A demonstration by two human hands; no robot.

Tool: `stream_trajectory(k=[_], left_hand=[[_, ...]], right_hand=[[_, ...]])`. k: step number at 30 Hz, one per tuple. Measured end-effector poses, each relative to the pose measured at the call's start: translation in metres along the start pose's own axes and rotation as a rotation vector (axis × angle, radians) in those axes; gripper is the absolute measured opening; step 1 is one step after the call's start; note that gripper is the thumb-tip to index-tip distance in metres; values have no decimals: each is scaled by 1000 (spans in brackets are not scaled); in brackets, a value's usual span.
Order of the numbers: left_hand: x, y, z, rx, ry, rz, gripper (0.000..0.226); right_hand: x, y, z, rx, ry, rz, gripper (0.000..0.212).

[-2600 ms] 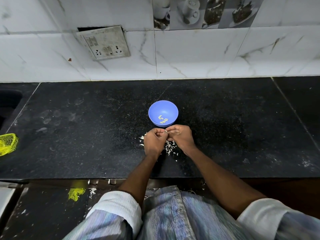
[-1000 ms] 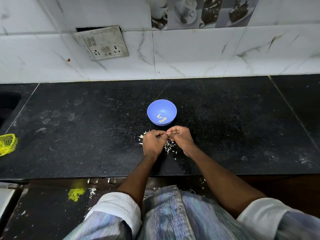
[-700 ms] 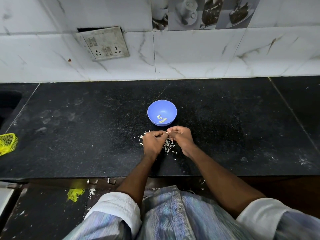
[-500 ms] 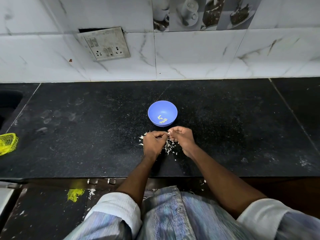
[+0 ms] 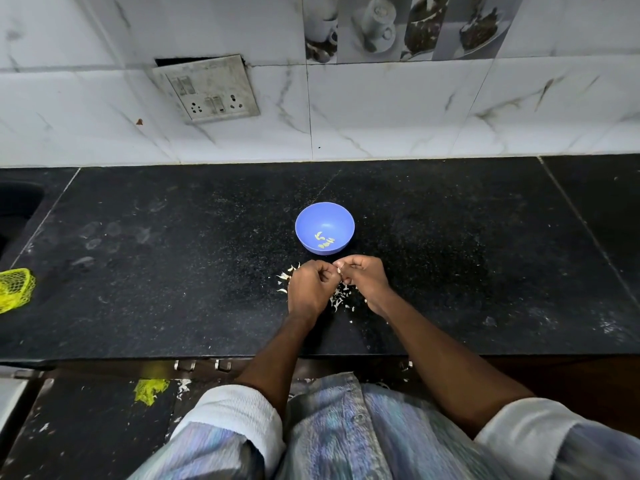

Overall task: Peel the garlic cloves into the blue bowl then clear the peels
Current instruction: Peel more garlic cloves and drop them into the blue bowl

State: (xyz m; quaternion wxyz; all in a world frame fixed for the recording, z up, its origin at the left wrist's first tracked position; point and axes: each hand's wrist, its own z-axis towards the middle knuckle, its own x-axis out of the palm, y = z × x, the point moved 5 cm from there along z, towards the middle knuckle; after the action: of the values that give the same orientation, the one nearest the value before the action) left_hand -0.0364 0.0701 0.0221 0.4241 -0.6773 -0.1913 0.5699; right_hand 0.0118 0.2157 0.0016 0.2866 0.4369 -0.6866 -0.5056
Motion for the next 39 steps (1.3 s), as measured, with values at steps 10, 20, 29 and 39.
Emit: stream_trajectory(k=[10, 20, 29, 39], left_hand=[[-4, 6, 4, -64, -46, -15, 23], [-2, -2, 10, 29, -42, -130, 11], [-4, -3, 17, 45, -102, -195, 7], [-6, 2, 21, 15, -132, -222, 5]], right_hand=[[-4, -1, 4, 139, -62, 142, 10], [2, 3, 4, 318, -48, 422, 7], [7, 6, 10, 327, 8, 505, 5], [10, 7, 17, 291, 14, 401, 4]])
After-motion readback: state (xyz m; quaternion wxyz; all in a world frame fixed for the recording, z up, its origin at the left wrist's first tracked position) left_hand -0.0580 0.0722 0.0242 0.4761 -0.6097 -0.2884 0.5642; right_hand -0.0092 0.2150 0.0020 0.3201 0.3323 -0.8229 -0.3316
